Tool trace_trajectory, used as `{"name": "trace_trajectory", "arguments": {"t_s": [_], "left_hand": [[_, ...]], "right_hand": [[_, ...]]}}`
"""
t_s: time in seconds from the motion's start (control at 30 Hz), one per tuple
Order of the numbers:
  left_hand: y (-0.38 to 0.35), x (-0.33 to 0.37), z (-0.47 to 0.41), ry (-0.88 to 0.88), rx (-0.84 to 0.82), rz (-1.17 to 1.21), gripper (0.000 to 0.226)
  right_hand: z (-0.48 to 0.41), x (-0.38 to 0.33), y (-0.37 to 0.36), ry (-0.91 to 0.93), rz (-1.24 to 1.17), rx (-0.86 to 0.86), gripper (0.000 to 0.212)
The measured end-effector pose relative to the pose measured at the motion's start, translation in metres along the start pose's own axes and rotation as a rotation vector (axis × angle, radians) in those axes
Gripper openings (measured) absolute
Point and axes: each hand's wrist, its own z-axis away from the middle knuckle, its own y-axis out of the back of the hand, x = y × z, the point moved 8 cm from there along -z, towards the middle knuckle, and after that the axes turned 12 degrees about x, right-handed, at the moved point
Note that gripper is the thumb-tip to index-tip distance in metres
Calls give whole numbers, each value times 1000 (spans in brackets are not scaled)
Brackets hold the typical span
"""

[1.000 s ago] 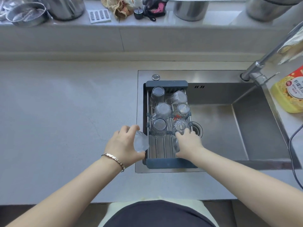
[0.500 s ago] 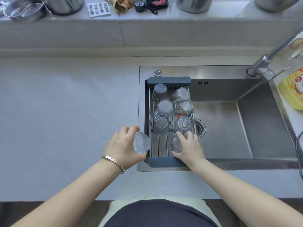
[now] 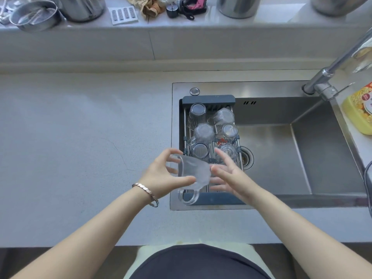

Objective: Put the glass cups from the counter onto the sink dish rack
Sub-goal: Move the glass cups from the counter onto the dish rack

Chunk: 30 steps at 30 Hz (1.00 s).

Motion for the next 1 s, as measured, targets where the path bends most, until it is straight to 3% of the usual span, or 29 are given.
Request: {"name": "trace_trajectory", "arguments": {"t_s": [0.07,0.17,0.3,0.4,0.47,0.6,0.67,0.8,1.0], "left_hand": [[-12,3,1,4,-102,162,57],[-22,1,-1,3,-172,214,60],[-14,-14,-9,-59,-82,-60,60],[-1,-32,-12,-19,-2,-161,45],[5,-42,-11,13,20,-175,30],[8,-47,-9,-3,24,-192,16],[9,-45,-9,-21,29,-194,16],[5,-40,-10,-49,30,-203,15],[2,-35,-12,-65,29,-215,21]], "right_hand": [[9,-5,-12,-86,-191,-155,62],[7,-16,-3,48,-63,-59,58],[3,-50,7,474,462,112,55],[8,-69,-20,821,853,10,51],[4,-61,-40,935,1129,-100,54],[-7,-32,-66,983,1508,-326,52],[-12,-31,-66,986,1558,-319,50],[-23,-26,-60,800,1686,-322,52],[-36,0,-59,670,1676,-312,56]]}}
